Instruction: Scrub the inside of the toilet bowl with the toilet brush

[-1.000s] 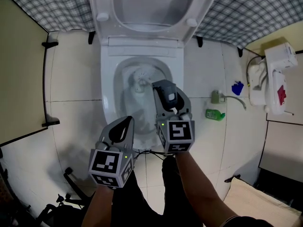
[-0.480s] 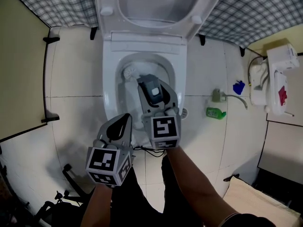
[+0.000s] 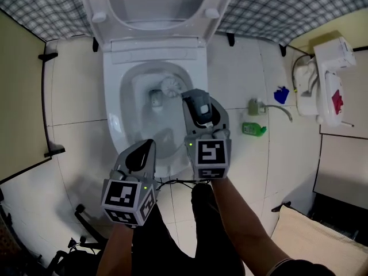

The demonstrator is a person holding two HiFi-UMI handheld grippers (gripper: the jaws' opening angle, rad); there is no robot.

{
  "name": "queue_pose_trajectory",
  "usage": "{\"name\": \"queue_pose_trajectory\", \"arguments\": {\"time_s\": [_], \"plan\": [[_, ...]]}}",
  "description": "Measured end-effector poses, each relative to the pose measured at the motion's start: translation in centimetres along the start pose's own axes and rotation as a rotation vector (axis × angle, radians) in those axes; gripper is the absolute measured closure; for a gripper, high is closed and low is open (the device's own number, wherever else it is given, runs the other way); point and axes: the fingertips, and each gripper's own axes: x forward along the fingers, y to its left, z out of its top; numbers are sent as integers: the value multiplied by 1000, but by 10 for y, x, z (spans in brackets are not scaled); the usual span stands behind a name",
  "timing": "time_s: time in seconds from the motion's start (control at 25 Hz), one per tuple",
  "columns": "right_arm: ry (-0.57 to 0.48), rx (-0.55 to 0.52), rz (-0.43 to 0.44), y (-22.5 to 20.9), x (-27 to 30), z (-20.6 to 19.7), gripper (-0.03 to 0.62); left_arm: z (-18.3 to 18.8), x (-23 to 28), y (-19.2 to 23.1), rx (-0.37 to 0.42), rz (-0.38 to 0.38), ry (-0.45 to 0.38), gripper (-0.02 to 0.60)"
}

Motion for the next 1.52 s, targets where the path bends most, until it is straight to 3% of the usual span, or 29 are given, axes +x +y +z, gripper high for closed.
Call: {"name": "queue_pose_trajectory", "arguments": {"time_s": [0.24, 0.64, 0.8, 0.92, 1.24, 1.52], "plan": [[-1, 29, -21, -9, -22, 7, 385, -4, -1, -6, -3, -8, 5, 574], [-32, 174, 226, 98, -5, 25, 390, -11, -24, 24, -29, 49, 0, 574], [0, 96, 252, 117, 0, 21, 391, -16, -29, 28, -42, 58, -2, 574], [31, 32, 224, 110, 6, 9, 391, -18, -26, 25, -45, 52, 0, 574], [122, 56, 36, 27, 6, -29, 391, -21, -18, 14, -37, 33, 17, 574], [90, 52, -75, -11, -35, -5, 391, -17, -15, 4, -28, 18, 16, 574]]}}
